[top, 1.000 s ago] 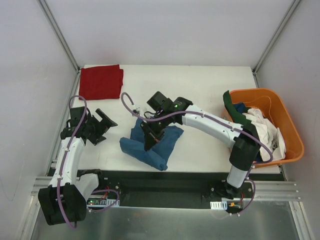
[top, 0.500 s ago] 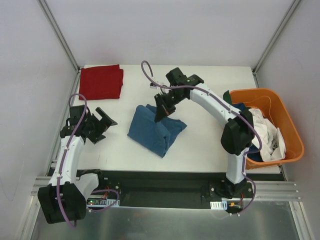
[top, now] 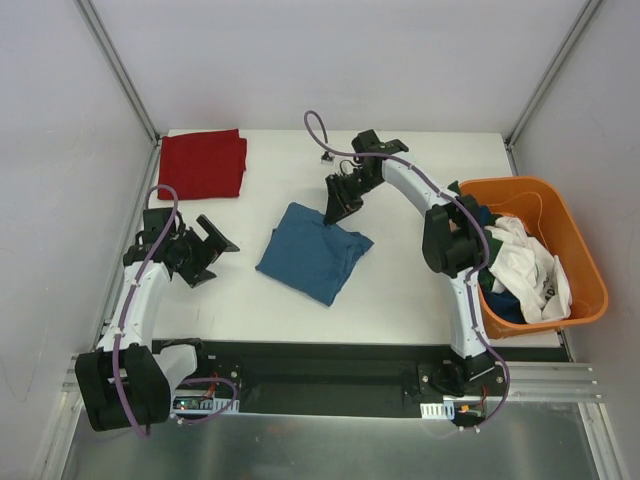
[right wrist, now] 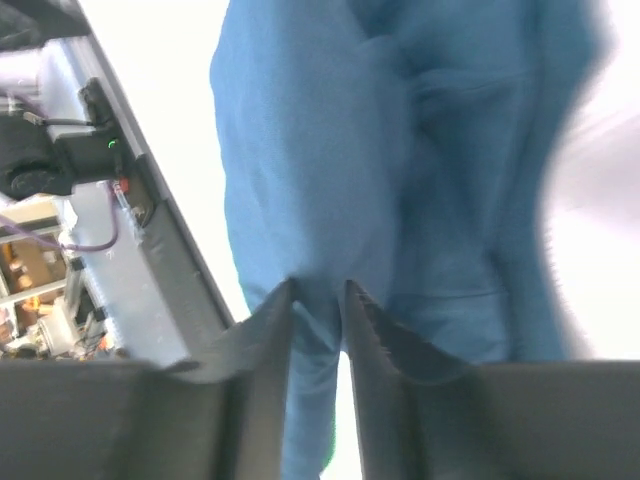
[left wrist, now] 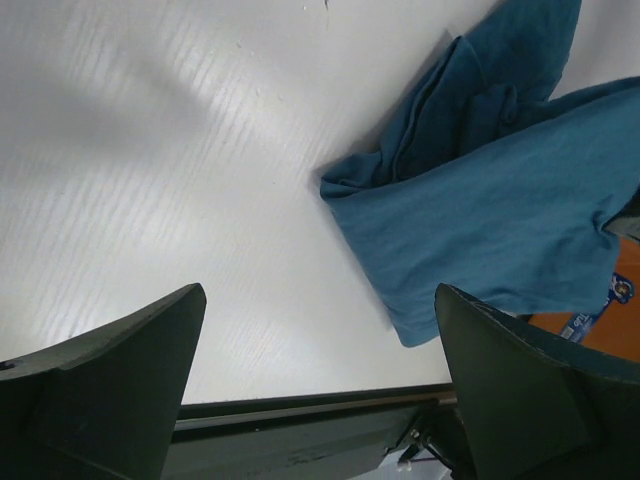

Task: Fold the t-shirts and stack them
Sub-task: Fold the long partially folded tshirt into a neat square

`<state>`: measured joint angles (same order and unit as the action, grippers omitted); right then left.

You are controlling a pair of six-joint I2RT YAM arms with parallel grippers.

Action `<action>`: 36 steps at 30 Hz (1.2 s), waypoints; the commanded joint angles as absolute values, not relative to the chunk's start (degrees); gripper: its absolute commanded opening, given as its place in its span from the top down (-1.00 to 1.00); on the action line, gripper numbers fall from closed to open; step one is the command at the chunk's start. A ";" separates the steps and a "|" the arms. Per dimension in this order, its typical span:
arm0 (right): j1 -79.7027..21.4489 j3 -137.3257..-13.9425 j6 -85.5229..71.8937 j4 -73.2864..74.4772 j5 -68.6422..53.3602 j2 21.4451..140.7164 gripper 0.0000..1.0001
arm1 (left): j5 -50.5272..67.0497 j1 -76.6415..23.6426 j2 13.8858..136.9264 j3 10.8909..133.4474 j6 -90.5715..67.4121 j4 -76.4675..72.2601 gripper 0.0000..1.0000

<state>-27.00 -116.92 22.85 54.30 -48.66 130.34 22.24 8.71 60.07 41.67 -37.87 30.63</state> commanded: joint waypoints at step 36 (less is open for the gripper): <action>-29.53 -88.93 1.93 30.32 -39.02 110.91 -0.93 | 32.07 -16.96 91.13 65.91 -40.96 16.88 -0.99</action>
<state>-31.33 -84.44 2.09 30.28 -40.38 106.87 29.78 -16.56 86.94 62.39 -41.21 17.98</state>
